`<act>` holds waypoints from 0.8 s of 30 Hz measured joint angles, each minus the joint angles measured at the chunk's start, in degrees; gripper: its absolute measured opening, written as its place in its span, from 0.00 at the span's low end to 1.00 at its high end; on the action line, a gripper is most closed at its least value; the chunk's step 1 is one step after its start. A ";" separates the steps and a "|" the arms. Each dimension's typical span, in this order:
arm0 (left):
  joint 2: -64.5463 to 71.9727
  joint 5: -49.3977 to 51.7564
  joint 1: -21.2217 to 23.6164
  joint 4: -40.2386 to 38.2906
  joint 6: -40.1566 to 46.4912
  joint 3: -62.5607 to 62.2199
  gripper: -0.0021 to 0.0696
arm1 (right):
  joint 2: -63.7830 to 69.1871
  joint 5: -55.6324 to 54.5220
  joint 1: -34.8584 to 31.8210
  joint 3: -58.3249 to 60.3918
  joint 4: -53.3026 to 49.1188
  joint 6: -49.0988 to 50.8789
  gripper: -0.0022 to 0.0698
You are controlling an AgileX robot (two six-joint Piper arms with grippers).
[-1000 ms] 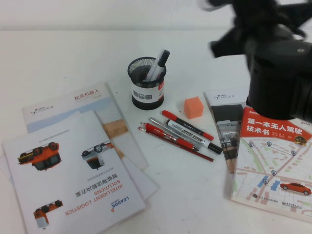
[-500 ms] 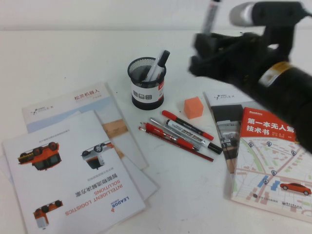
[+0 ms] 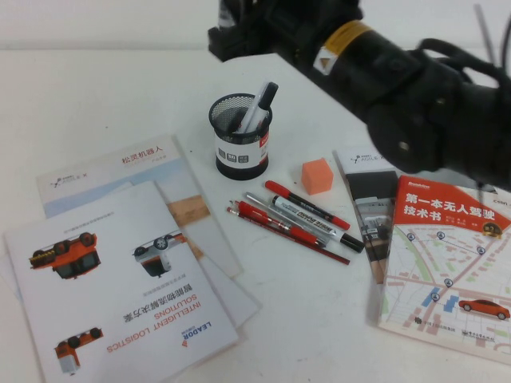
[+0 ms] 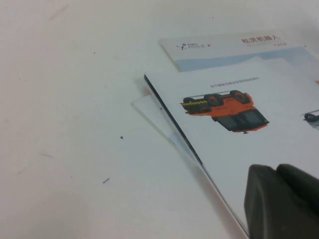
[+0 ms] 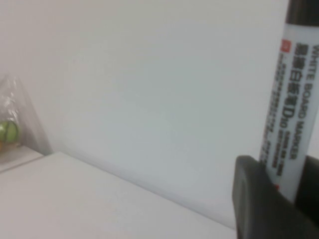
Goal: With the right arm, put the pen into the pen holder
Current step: Place the pen onto the pen holder
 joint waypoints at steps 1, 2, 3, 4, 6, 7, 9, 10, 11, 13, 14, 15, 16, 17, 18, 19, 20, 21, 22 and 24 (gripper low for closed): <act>0.00 0.00 0.00 0.00 0.00 0.00 0.03 | 1.11 0.13 0.00 -0.90 0.54 -0.97 0.19; 0.00 0.00 0.00 0.00 0.00 0.00 0.03 | 2.51 0.13 0.00 -1.88 0.73 -1.98 0.19; 0.00 0.00 0.00 0.00 0.00 0.00 0.03 | 3.92 -0.33 0.00 -2.63 0.98 -2.58 0.19; 0.00 0.00 0.00 0.00 0.00 0.00 0.03 | 5.34 -0.82 0.00 -3.01 1.26 -2.99 0.19; 0.00 0.00 0.00 0.00 0.00 0.00 0.03 | 8.13 -2.25 -0.10 -3.58 1.86 -3.51 0.19; 0.00 0.00 0.00 0.00 0.00 0.00 0.03 | 9.21 -2.80 -0.26 -3.58 2.41 -3.59 0.19; 0.00 0.00 0.00 0.00 0.00 0.00 0.03 | 11.77 -3.84 -0.73 -3.58 4.60 -3.79 0.19; 0.00 0.00 0.00 0.00 0.00 0.00 0.03 | 12.70 -4.28 -1.08 -3.58 5.73 -3.87 0.19; 0.00 0.00 0.00 0.00 0.00 0.00 0.03 | 13.85 -4.89 -1.42 -3.58 7.27 -3.87 0.19; 0.00 0.00 0.00 0.00 0.00 0.00 0.03 | 15.87 -6.52 -2.49 -3.58 10.00 -3.87 0.19; 0.00 0.00 0.00 0.00 0.00 0.00 0.03 | 16.74 -7.49 -3.00 -3.58 10.96 -3.87 0.19; 0.00 0.00 0.00 0.00 0.00 0.00 0.03 | 17.56 -8.38 -3.48 -3.58 11.59 -3.87 0.19; 0.00 0.00 0.00 0.00 0.00 0.00 0.03 | 18.11 -8.88 -3.83 -3.58 11.84 -3.87 0.19; 0.00 0.00 0.00 0.00 0.00 0.00 0.03 | 18.68 -9.24 -4.09 -3.63 11.96 -3.87 0.19; 0.00 0.00 0.00 0.00 0.00 0.00 0.03 | 19.18 -9.49 -4.32 -3.63 12.06 -3.87 0.19; 0.00 0.00 0.00 0.00 0.00 0.00 0.03 | 19.51 -9.57 -4.46 -3.63 12.06 -3.87 0.19; 0.00 0.00 0.00 0.00 0.00 0.00 0.03 | 19.98 -9.57 -4.46 -3.63 12.06 -3.87 0.19; 0.00 0.00 0.00 0.00 0.00 0.00 0.03 | 20.30 -9.57 -4.46 -3.72 11.76 -3.87 0.19; 0.00 0.00 0.00 0.00 0.00 0.00 0.03 | 20.58 -9.45 -4.46 -3.85 11.22 -3.87 0.19; 0.00 0.00 0.00 0.00 0.00 0.00 0.03 | 21.23 -9.14 -4.46 -3.98 9.66 -3.87 0.19</act>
